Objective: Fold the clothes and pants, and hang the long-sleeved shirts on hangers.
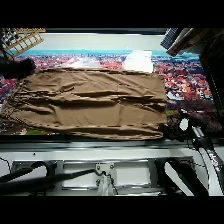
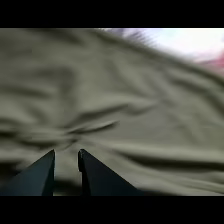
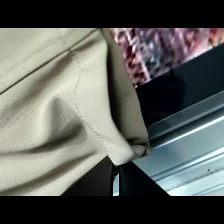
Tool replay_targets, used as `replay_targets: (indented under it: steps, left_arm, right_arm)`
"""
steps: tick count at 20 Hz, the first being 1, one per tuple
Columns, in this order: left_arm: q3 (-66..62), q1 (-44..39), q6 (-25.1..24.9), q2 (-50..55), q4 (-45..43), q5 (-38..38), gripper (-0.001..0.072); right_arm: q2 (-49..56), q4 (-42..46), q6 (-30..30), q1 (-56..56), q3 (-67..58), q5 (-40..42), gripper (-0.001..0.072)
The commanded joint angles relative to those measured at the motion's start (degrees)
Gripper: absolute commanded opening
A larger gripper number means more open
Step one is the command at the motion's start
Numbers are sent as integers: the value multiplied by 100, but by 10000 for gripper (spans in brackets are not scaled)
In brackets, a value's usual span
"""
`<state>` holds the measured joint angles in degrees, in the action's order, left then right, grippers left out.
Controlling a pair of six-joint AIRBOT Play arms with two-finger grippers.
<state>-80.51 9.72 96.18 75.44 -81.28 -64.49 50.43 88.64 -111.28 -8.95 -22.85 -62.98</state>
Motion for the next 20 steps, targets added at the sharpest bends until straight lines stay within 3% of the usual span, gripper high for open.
replay_targets:
  steps: [1, 5, 6, 8, 10, 14, 20]
  left_arm:
    - [815, 291, 610, -297, -1478, -214, 153]
    - [1858, 1228, 625, -769, -1707, -219, 185]
    - [2065, 1493, 573, -796, -1700, -219, 285]
    - [2332, 1947, 114, -780, -1512, -129, 354]
    - [2468, 2277, -205, -780, -1451, 243, 355]
    - [2490, 2658, -260, -575, -1447, 1047, 353]
    - [2490, 2649, -282, 236, -1453, 1185, 353]
  right_arm:
    - [-4, -7, 238, 7, 4, 90, 22]
    - [-9, -48, 772, 7, 4, 179, 22]
    - [-15, -48, 850, 7, 4, 245, 22]
    - [-118, -48, 857, 7, 4, 411, 22]
    - [-289, -52, 857, 7, 4, 455, 22]
    - [-702, -13, 885, 7, 4, 448, 22]
    - [-1121, -13, 879, 7, 4, 382, 22]
